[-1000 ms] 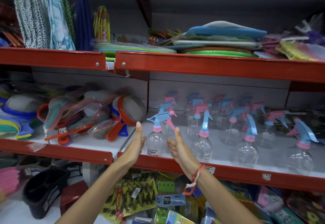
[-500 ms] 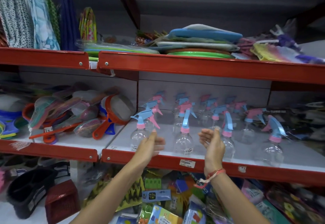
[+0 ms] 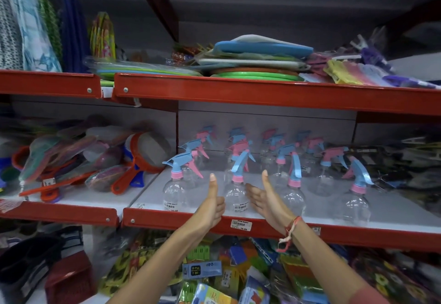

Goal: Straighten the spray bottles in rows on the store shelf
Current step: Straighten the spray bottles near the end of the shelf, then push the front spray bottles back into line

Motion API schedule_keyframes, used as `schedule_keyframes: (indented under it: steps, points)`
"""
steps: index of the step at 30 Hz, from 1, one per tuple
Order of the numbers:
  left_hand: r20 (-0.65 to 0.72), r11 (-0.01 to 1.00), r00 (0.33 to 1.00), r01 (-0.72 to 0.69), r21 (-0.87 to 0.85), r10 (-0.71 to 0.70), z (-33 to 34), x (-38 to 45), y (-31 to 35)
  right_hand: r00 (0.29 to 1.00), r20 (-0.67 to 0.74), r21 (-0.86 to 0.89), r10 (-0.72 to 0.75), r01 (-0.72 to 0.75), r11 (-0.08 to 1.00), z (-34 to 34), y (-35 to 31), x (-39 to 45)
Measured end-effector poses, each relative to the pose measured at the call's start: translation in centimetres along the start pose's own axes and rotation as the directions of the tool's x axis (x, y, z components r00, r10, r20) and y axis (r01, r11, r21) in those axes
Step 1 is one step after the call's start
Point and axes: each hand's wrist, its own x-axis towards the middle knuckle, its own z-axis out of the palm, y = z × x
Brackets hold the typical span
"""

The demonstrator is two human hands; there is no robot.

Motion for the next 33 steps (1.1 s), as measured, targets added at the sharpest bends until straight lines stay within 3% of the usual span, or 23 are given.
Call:
schedule_keyframes:
  steps: [6,17,21,24,27,29,31,33]
  points:
    - [-0.01,1.0,1.0,-0.003,-0.002,0.003,-1.3,1.3,-0.7,0.999,-0.029,-0.008,-0.033,0.033,0.999,0.0,0.6,-1.2]
    - [-0.084,0.984,0.991,-0.094,0.149,0.107,-1.8,2.0,-1.3,0.985,-0.16,0.007,-0.069,0.071,0.997,0.8,1.5,-2.2]
    - [-0.148,0.946,0.963,-0.182,0.267,0.227,-1.1,1.5,-1.6,0.978,-0.185,-0.029,-0.092,0.088,0.996,0.5,1.7,-2.2]
    - [-0.269,0.884,0.88,-0.278,0.375,0.391,0.0,1.5,-2.2,0.961,-0.21,-0.092,-0.177,0.161,0.983,0.0,1.9,-2.7]
    - [-0.403,0.808,0.706,-0.444,0.387,0.582,1.2,1.4,-2.3,0.913,-0.273,-0.072,-0.303,0.295,0.953,-1.2,2.0,-3.7]
    - [-0.403,0.739,0.621,-0.544,0.396,0.673,2.1,1.5,-1.9,0.854,-0.369,-0.049,-0.367,0.376,0.925,-2.8,1.8,-4.5]
    - [-0.35,0.708,0.616,-0.6,0.372,0.706,3.4,1.6,-1.5,0.772,-0.486,-0.038,-0.409,0.45,0.892,-4.8,1.6,-5.2]
    - [-0.304,0.759,0.696,-0.58,0.295,0.65,5.0,2.0,-1.1,0.683,-0.597,-0.069,-0.42,0.479,0.875,-6.9,1.3,-5.2]
